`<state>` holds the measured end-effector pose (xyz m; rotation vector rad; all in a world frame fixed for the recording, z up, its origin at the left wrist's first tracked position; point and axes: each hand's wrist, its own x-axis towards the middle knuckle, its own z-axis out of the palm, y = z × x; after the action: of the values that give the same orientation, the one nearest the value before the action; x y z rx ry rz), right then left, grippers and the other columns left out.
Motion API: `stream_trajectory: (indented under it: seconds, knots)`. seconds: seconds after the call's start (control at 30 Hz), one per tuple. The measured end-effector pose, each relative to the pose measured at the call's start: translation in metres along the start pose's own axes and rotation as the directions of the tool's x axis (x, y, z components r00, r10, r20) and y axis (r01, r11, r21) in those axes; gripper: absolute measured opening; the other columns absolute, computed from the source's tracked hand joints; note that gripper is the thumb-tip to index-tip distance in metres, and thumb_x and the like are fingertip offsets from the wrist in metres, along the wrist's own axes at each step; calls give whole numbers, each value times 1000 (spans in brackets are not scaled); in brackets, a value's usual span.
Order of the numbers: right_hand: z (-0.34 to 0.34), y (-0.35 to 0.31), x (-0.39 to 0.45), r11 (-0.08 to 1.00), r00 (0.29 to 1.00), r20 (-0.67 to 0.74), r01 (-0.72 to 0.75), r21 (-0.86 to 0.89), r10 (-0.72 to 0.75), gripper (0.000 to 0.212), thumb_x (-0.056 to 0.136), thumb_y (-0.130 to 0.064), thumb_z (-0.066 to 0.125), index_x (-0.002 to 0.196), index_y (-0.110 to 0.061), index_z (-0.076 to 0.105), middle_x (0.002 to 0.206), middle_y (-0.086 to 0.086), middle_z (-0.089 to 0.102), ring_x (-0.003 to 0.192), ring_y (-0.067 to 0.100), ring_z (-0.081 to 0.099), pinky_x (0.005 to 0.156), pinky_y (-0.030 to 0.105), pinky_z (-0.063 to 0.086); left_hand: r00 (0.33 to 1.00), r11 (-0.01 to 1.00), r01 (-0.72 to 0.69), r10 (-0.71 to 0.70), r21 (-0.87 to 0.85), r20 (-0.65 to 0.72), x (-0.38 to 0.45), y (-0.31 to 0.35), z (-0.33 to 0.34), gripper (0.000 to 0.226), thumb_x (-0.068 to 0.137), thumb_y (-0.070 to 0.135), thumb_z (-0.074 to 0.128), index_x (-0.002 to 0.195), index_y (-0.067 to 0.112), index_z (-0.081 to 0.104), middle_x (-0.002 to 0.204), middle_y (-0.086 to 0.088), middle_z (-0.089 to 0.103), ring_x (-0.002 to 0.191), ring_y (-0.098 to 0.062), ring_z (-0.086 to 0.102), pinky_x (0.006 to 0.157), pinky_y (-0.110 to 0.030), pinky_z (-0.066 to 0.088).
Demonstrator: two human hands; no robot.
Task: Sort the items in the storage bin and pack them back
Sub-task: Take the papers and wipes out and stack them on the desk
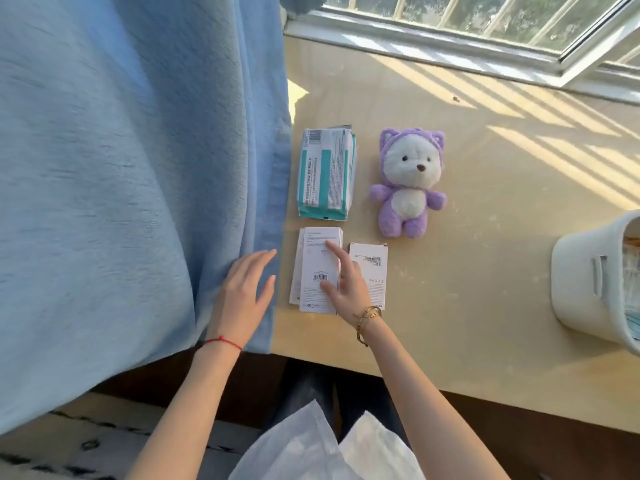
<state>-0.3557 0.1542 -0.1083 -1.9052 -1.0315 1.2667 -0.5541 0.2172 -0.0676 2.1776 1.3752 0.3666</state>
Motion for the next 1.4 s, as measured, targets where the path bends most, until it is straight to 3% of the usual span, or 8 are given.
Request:
stream_trajectory:
  seconds: [0.1, 0.27, 0.43, 0.57, 0.8, 1.03, 1.23, 1.4]
  knots:
    - [12, 4, 1, 999, 1000, 16, -16, -42, 17, 71, 88, -8, 60, 146, -37, 30, 120, 8, 45, 91, 8, 43, 94, 29, 38, 999, 999, 34, -34, 31, -5, -22, -11, -5, 41, 90, 11, 63, 131, 13, 57, 128, -1, 60, 121, -16, 52, 104, -24, 38]
    - [23, 11, 5, 991, 999, 34, 14, -134, -10, 72, 91, -13, 59, 149, -38, 24, 119, 5, 42, 101, 16, 46, 100, 27, 35, 997, 996, 77, -77, 35, -2, -34, -20, -10, 39, 92, 14, 60, 131, 16, 55, 129, 2, 58, 123, -14, 50, 101, -32, 45]
    - [20, 15, 9, 948, 999, 0, 39, -317, -41, 69, 91, -17, 60, 148, -38, 26, 132, 9, 34, 121, 26, 42, 109, 36, 36, 998, 998, 57, -57, 41, 8, -31, -20, -10, 38, 93, 16, 58, 131, 16, 55, 128, 1, 58, 123, -14, 50, 101, -33, 45]
    - [3, 4, -1, 904, 998, -24, 42, -426, -58, 63, 93, -21, 58, 148, -32, 29, 137, 10, 34, 124, 27, 38, 103, 36, 40, 1000, 998, 25, -25, 54, -1, -26, -11, -17, 37, 92, 14, 60, 129, 14, 58, 125, 0, 60, 121, -14, 51, 101, -30, 44]
    - [-67, -21, -78, 809, 960, -150, 107, -578, -235, 49, 90, -19, 62, 138, -17, 48, 125, 11, 51, 113, 32, 45, 100, 43, 42, 993, 985, -116, 111, 127, 44, -19, 34, -51, 36, 92, 17, 60, 127, 13, 60, 121, -4, 63, 115, -19, 56, 96, -34, 47]
    - [-140, -19, -162, 798, 912, -300, 46, -601, -279, 45, 88, -18, 66, 131, -15, 54, 117, 9, 57, 111, 27, 46, 97, 38, 43, 965, 954, -255, 240, 155, 108, -19, 104, -69, 38, 90, 20, 62, 128, 15, 59, 123, -3, 62, 114, -19, 57, 92, -35, 51]
    - [-211, 0, -211, 805, 869, -397, 3, -593, -295, 42, 88, -18, 66, 128, -14, 56, 115, 7, 58, 111, 26, 46, 96, 39, 43, 936, 924, -347, 333, 161, 111, -26, 175, -49, 35, 87, 14, 67, 122, 13, 63, 116, -6, 66, 110, -22, 60, 90, -37, 50]
    - [-298, 37, -238, 818, 856, -435, -25, -575, -279, 46, 86, -14, 67, 130, -13, 55, 114, 8, 58, 110, 26, 47, 98, 40, 43, 928, 913, -371, 370, 168, 38, -28, 242, -5, 35, 91, 30, 48, 117, 15, 65, 107, -1, 66, 101, -19, 59, 91, -33, 44]
